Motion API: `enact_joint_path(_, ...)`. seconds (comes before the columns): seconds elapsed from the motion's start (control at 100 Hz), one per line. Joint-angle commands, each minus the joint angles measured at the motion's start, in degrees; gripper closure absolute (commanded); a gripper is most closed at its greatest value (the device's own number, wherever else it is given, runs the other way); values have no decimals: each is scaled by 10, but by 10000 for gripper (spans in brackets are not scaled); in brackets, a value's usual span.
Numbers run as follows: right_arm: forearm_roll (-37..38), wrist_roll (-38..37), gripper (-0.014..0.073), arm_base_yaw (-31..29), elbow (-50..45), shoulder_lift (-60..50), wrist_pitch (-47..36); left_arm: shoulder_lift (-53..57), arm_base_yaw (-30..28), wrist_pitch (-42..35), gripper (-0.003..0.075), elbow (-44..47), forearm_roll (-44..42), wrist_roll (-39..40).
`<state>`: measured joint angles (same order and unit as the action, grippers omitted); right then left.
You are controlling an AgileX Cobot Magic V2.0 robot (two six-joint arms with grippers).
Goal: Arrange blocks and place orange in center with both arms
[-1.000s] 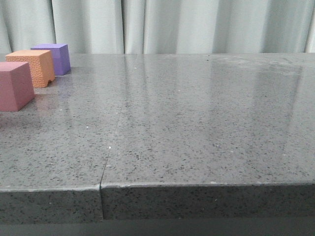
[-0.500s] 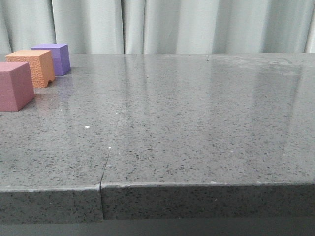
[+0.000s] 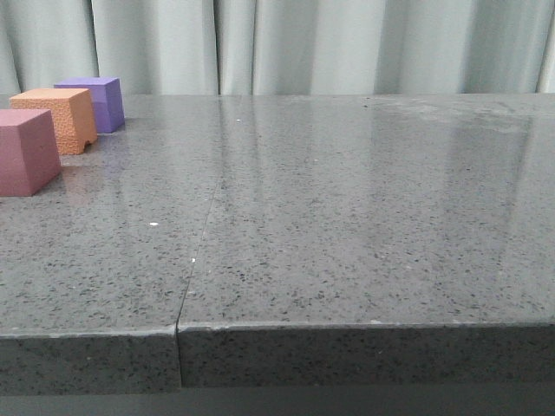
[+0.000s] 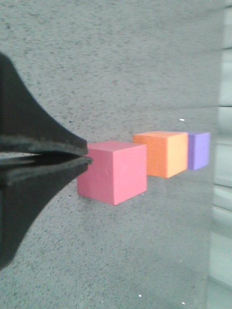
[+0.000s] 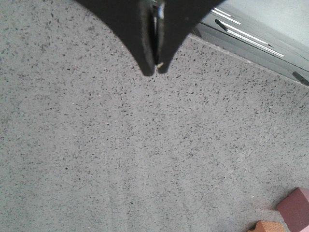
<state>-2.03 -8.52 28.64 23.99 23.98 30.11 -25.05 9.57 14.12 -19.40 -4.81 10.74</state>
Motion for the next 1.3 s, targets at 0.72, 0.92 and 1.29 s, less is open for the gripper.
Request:
enact_joint_path(0.72,2,7,663,-1,15,2,-42,272,-106,-141,741,217,98,-132)
enact_joint_path(0.92,2,7,663,-1,15,2,-41,270,-106,-149,741,217,87,-132)
enact_joint_path(1.29,2,7,663,-1,15,2,-41,270,-105,-149,741,217,87,-132)
